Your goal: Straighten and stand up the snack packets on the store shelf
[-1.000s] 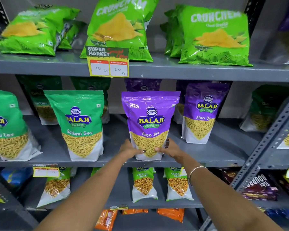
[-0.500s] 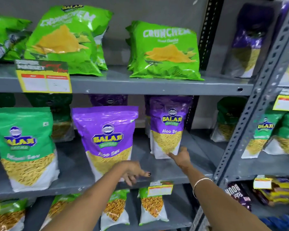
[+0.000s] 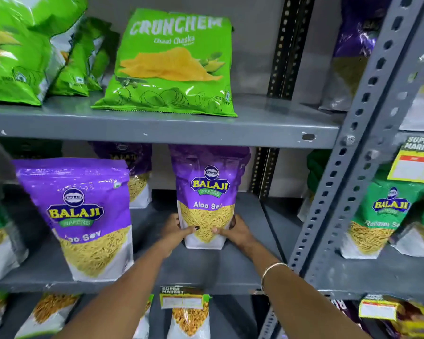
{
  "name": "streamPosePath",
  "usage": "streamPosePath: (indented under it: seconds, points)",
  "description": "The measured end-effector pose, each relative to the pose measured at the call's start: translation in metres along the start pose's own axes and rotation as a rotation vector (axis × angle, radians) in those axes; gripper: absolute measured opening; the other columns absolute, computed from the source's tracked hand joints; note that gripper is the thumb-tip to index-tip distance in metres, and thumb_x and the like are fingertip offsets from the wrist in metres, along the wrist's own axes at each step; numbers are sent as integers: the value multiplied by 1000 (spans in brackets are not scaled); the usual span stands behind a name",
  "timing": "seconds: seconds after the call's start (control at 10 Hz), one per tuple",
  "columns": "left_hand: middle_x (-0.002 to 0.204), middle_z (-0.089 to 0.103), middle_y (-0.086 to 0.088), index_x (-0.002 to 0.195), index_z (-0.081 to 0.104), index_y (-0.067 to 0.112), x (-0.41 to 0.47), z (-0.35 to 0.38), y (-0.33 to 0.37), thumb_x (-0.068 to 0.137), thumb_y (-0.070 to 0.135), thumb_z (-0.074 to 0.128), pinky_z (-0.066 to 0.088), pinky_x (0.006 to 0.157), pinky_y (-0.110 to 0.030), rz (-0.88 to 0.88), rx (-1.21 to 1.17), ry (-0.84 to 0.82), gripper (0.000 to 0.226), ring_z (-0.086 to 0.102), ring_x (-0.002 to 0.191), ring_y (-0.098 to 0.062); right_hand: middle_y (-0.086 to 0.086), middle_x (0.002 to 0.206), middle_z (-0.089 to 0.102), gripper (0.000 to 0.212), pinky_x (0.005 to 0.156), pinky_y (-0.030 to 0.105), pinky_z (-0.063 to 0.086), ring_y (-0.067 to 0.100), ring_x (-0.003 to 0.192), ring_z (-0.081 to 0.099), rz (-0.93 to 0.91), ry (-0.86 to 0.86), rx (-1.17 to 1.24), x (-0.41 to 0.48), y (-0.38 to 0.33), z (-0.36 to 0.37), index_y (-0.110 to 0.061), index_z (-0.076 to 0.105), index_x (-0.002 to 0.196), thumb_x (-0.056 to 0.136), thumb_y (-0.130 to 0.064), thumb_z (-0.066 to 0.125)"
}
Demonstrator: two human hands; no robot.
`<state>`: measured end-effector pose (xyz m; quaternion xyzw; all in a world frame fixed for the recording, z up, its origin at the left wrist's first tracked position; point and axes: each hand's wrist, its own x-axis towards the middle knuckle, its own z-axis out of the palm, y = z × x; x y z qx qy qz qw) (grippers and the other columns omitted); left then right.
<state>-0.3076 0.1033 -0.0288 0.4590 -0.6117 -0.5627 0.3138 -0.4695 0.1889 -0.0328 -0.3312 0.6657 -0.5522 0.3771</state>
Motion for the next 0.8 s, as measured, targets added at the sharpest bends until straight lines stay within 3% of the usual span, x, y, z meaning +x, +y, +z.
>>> streamPosePath:
  seconds: [0.1, 0.2, 0.3, 0.4, 0.5, 0.6, 0.7, 0.8]
  points:
    - [118, 61, -26, 105, 48, 1, -14, -1, 0, 73, -3, 73, 47, 95, -42, -13, 43, 10, 40, 56, 99, -22, 23, 127, 59, 51, 106, 51, 43, 36, 118, 57, 12, 1, -34, -11, 0, -4, 3, 49, 112, 69, 5, 77]
    - [112, 62, -22, 93, 45, 9, -35, -5, -4, 72, 4, 76, 48, 95, -45, -17, 146, 7, 37, 57, 97, -23, 20, 125, 60, 40, 105, 48, 44, 32, 117, 58, 15, -39, -59, -38, -3, -9, -18, 50, 91, 70, 4, 77]
    - [114, 63, -22, 95, 46, 7, -49, -8, -7, 72, 9, 77, 49, 95, -46, -22, 196, -1, 39, 60, 101, -27, 23, 128, 59, 41, 105, 48, 45, 35, 120, 57, -10, -44, -82, -54, 2, -11, -8, 54, 103, 71, 3, 77]
    - [116, 65, -21, 96, 49, 8, -66, -13, -7, 71, 13, 79, 51, 95, -45, -27, 242, -36, 39, 62, 109, -32, 20, 130, 59, 62, 106, 46, 45, 32, 122, 56, 0, -31, -135, -78, -1, -13, 5, 48, 124, 71, -2, 78]
    - [115, 66, -20, 94, 49, 8, -76, -14, -6, 70, 15, 79, 51, 92, -41, -26, 264, -43, 39, 62, 108, -31, 19, 130, 60, 65, 106, 45, 45, 31, 122, 57, 12, -32, -160, -89, -3, -12, 5, 47, 127, 71, -4, 79]
    - [109, 65, -18, 88, 48, 11, -78, -14, -11, 70, 21, 79, 49, 84, -36, -7, 311, -33, 37, 61, 95, -25, 21, 131, 59, 63, 106, 46, 45, 32, 121, 57, 18, -49, -141, -94, 0, -13, 6, 47, 127, 72, -2, 78]
    - [112, 64, -18, 92, 47, 9, -83, -13, -10, 73, 22, 77, 49, 87, -38, 4, 352, -46, 37, 60, 98, -25, 21, 133, 58, 66, 107, 46, 44, 32, 123, 55, 31, -53, -151, -99, -3, -11, 5, 46, 128, 72, -5, 78]
    - [133, 52, -19, 124, 42, 0, -92, -17, -12, 76, 22, 73, 43, 102, -43, 57, 405, 22, 62, 51, 122, -32, 17, 142, 47, 86, 112, 48, 37, 31, 134, 43, 4, 48, -228, -104, -10, -7, -1, 33, 138, 70, -22, 81]
